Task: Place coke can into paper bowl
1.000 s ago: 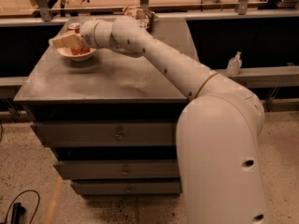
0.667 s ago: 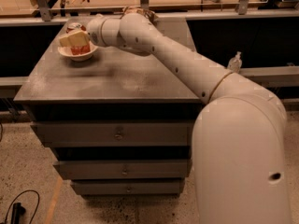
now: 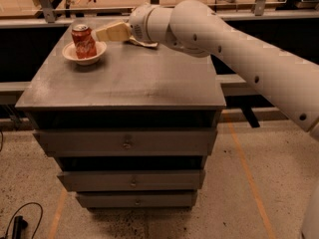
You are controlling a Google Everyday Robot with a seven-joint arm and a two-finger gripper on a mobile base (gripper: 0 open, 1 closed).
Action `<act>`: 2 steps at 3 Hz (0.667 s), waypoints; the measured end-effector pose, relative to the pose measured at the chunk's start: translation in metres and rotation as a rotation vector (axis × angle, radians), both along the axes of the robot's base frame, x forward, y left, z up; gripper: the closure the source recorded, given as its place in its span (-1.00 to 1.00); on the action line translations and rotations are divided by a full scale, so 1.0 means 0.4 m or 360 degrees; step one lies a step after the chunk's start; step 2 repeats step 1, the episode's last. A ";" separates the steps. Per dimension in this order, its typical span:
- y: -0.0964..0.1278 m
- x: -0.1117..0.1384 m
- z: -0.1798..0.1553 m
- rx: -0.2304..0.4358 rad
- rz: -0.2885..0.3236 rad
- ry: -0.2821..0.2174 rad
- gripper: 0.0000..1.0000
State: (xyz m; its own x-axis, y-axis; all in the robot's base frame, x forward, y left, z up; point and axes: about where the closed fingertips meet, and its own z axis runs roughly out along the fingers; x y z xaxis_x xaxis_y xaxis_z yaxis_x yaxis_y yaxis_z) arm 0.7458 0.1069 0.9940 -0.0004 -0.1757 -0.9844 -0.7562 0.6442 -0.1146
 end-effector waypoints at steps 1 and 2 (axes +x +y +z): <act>0.000 0.000 0.000 0.0000 0.0000 0.0000 -1.00; 0.000 0.000 0.000 0.0000 0.0000 0.0000 -1.00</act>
Offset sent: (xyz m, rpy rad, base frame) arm 0.0000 0.0000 0.0000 0.0000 0.0000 0.0000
